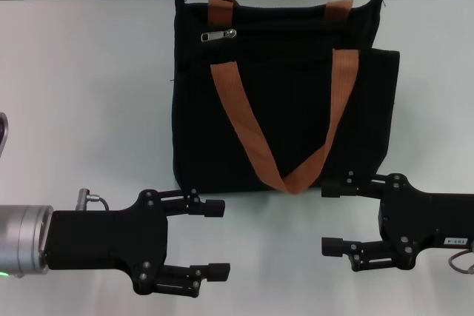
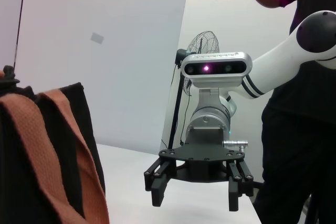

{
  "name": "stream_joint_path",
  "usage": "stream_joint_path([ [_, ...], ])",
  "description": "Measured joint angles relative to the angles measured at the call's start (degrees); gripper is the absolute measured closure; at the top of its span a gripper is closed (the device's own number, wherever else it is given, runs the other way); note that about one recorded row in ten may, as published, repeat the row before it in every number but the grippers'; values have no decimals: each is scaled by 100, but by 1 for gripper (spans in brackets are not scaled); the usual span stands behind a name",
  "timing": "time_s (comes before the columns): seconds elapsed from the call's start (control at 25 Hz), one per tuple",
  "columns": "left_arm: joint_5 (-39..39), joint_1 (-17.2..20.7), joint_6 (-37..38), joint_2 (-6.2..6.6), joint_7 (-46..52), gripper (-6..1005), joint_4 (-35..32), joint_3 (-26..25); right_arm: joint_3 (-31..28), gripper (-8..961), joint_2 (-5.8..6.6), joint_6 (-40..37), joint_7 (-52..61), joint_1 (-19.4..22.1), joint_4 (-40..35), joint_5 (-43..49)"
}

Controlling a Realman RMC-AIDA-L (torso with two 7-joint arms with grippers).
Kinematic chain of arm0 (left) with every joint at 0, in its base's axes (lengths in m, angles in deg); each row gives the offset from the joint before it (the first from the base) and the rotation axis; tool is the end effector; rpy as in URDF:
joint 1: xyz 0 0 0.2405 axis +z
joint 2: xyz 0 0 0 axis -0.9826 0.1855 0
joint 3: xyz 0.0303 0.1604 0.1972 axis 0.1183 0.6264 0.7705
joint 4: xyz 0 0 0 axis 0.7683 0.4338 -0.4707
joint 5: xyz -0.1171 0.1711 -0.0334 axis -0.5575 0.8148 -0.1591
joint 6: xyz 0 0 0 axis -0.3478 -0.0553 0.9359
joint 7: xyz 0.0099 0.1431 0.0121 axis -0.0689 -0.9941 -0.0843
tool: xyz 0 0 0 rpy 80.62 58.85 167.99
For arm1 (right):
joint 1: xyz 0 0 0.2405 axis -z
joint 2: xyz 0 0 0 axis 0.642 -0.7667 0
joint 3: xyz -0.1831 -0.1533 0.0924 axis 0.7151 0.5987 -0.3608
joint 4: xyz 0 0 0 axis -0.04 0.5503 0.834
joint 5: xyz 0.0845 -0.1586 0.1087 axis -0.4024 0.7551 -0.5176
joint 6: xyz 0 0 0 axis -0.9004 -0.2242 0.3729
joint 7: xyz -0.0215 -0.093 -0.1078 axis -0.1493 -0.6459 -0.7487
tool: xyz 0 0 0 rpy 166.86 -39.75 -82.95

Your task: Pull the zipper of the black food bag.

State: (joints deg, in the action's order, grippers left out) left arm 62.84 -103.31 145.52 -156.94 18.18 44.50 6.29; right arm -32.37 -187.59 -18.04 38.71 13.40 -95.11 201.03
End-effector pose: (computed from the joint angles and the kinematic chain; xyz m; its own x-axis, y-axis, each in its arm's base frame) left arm -0.2661 0.2438 -0.0289 0.7859 0.1738 0.5935 0.1533 -0.9845 0.0854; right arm 0.2791 0.2520 -0.0216 0.7757 -0.2267 -0.5890 -0.2599 -0.9652 0.0292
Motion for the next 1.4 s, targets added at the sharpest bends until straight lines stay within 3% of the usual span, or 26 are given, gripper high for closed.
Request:
stream_joint_path([
  [1.4, -38, -83, -121, -23, -68, 250, -43, -8, -44, 127, -23, 107, 0, -18, 116, -26],
])
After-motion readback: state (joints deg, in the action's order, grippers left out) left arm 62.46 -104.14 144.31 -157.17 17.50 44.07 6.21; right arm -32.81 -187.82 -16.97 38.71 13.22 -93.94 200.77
